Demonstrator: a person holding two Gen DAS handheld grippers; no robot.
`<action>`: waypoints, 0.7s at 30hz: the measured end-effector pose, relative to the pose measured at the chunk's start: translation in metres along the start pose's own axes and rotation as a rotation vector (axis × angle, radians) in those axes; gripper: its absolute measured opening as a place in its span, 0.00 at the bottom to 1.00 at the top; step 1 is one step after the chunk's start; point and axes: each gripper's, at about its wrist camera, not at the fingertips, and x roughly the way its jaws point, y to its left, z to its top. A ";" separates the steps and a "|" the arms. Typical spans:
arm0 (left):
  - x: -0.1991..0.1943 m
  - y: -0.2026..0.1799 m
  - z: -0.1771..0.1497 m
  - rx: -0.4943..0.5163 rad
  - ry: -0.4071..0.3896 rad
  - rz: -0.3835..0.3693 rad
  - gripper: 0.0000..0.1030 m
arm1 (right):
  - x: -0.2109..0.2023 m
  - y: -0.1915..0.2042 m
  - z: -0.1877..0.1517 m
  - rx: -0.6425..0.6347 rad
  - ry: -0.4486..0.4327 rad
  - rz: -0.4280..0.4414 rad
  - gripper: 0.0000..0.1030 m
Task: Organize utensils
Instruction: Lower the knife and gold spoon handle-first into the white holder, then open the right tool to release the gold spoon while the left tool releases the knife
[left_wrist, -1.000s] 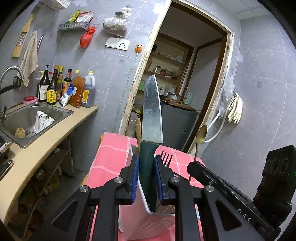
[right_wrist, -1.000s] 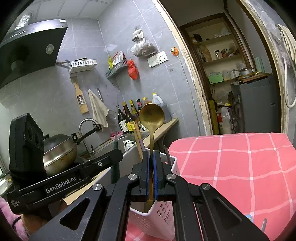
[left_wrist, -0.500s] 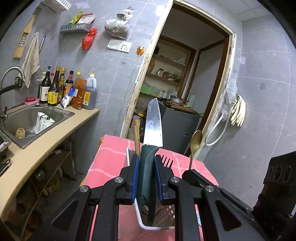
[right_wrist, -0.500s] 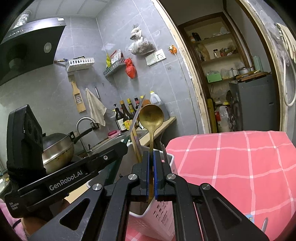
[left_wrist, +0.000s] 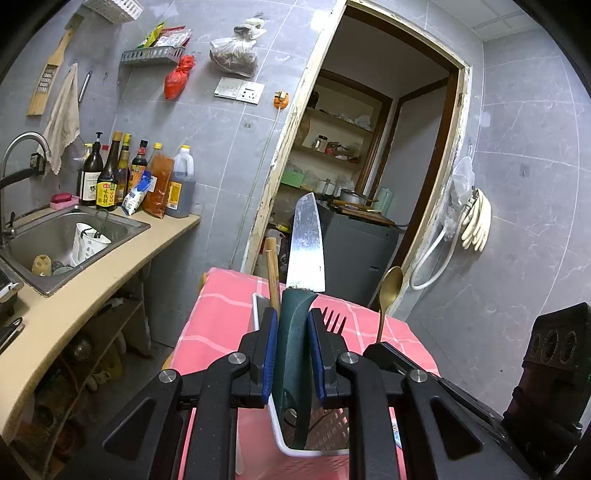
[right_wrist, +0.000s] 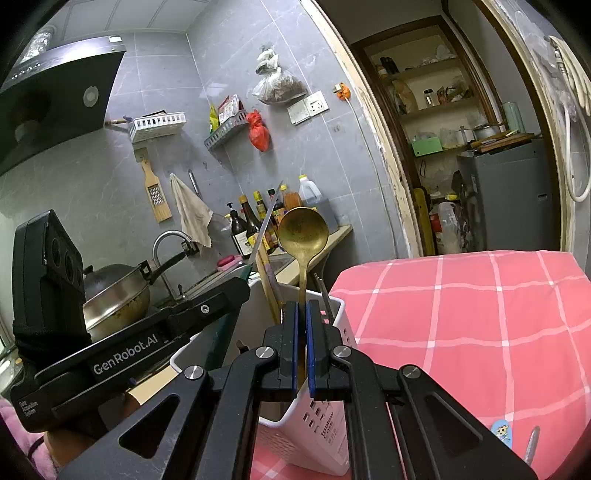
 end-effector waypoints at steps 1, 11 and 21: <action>0.001 0.000 0.000 -0.001 0.001 -0.002 0.16 | 0.000 0.000 -0.001 0.001 0.001 0.001 0.04; 0.000 0.001 0.000 -0.002 0.002 -0.002 0.16 | 0.002 0.001 -0.008 -0.001 0.027 0.011 0.07; -0.003 0.002 -0.004 -0.006 -0.003 -0.024 0.16 | -0.013 -0.001 -0.013 0.031 0.065 0.002 0.39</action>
